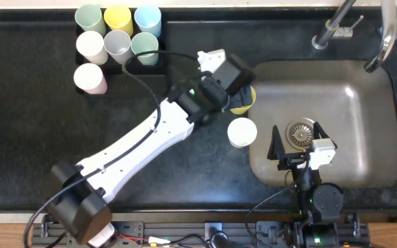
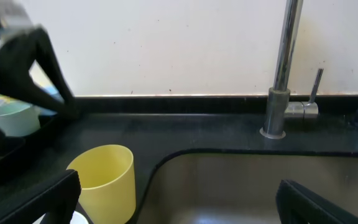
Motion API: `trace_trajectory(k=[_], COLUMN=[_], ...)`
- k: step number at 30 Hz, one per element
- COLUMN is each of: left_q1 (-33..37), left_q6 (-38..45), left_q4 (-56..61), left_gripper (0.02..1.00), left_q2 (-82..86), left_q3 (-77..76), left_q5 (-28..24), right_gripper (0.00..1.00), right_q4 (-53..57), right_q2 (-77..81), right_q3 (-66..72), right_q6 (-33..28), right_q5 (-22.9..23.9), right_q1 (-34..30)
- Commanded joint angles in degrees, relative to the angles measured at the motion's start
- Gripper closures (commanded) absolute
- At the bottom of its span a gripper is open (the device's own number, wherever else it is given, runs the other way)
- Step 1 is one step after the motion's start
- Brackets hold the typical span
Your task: Store Cups
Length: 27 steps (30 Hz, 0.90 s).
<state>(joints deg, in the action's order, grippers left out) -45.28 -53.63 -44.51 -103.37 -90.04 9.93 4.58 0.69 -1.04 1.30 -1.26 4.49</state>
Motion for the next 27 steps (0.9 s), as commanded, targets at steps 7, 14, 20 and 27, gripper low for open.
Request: trace_trajectory(k=[7, 14, 20, 27], left_q1=[2.49, 2.86, 2.91, 3.61], left_q6=[-1.77, -1.81, -2.19, -2.21], left_q4=[-1.18, -1.03, -1.01, -0.92], left_gripper=[0.020, 0.020, 0.020, 0.901], left_q2=[-6.34, -8.22, -9.51, -9.79], left_q3=[0.15, 0.15, 0.15, 0.15], left_q5=[-8.87, -10.93, -11.19, -11.17], right_gripper=[0.003, 0.005, 0.003, 0.003], right_q4=[-0.28, -0.28, -0.28, -0.28], right_q2=[-0.46, -0.46, -0.46, -0.46], right_q3=[0.79, 0.79, 0.79, 0.79], right_q6=[0.00, 0.00, 0.00, 0.00], right_q5=[-0.24, -0.24, -0.24, -0.24], right_q1=[-0.39, -0.39, -0.39, -0.39])
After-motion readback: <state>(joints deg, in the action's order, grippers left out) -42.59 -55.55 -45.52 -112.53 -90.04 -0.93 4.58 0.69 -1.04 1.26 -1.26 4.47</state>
